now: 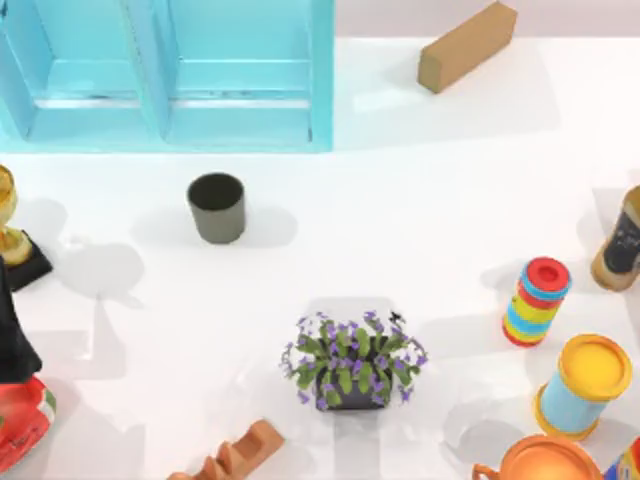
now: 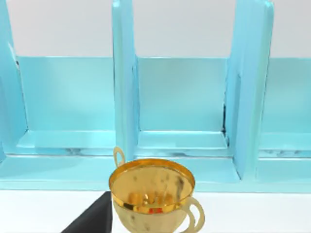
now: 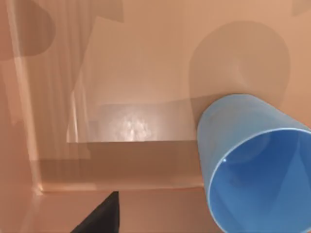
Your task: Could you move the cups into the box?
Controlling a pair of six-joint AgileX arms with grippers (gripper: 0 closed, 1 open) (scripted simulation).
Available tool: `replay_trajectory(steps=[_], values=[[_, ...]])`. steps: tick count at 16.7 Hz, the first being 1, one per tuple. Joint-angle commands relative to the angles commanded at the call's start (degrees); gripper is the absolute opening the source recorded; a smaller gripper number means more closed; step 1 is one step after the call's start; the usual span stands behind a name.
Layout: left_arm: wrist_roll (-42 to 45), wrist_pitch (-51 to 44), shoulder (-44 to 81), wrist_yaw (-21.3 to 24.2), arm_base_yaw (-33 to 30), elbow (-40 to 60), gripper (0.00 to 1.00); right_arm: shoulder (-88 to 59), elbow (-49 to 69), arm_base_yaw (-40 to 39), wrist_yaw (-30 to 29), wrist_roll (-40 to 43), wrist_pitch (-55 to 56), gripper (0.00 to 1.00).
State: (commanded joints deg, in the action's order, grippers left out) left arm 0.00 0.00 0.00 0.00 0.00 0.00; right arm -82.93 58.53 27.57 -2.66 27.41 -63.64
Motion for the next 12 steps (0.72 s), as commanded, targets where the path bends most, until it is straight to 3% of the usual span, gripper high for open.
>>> replay_trajectory(steps=[5,12], values=[[0.00,0.00,0.00,0.00,0.00,0.00,1.00,-0.12,2.33,-0.07,0.03,0.18,-2.31,1.00],[0.00,0.00,0.00,0.00,0.00,0.00,1.00,-0.34,20.43,0.31,0.03,0.37,-20.14,1.00]])
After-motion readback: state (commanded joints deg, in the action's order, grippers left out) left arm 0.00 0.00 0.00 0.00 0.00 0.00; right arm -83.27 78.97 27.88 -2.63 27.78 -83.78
